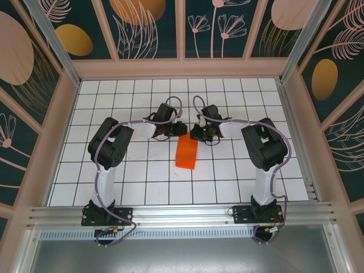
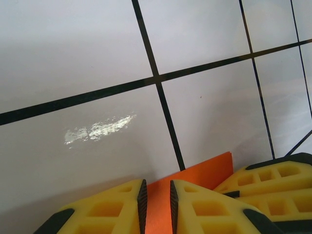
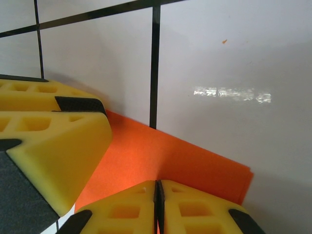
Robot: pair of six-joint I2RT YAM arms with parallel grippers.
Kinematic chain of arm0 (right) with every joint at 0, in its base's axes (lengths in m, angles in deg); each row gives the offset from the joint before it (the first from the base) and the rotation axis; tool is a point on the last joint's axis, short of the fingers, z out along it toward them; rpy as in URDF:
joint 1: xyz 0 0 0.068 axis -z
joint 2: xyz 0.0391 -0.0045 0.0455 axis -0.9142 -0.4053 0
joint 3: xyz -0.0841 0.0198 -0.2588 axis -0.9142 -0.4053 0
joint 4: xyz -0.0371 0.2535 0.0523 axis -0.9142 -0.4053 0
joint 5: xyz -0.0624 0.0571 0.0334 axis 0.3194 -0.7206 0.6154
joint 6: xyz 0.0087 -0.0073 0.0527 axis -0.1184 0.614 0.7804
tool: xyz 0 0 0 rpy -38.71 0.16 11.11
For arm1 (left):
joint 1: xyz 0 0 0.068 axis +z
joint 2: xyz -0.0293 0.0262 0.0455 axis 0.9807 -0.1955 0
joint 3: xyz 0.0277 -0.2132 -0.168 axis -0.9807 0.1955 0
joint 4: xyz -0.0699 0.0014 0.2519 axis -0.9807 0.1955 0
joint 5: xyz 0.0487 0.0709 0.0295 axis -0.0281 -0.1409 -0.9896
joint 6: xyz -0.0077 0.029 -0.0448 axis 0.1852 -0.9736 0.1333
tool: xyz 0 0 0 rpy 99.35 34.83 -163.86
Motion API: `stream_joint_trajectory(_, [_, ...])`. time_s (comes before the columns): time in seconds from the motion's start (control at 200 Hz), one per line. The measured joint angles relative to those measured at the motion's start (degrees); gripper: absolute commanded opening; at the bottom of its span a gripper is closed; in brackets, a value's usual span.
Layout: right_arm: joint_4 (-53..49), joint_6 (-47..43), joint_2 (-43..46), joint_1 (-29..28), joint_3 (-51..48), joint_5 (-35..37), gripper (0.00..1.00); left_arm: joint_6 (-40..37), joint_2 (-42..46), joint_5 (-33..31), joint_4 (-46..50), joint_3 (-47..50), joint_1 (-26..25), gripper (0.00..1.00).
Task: Fold a paper plane with a square sheet of paper (fold left side to right side)
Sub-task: First fold the square sheet of paper in half at the center of the table.
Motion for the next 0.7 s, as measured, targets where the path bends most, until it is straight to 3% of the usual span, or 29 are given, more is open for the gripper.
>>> stream_joint_trajectory(0.44, [0.02, 0.02, 0.0, -0.02, 0.0, 0.0, 0.13, -3.85, 6.4, -5.05, 2.54, 5.57, 4.17, 0.28])
stream_joint_trajectory(0.701, [0.02, 0.02, 0.0, -0.02, 0.0, -0.02, 0.13, -2.32, 15.69, -0.81, 0.76, 11.67, 2.73, 0.27])
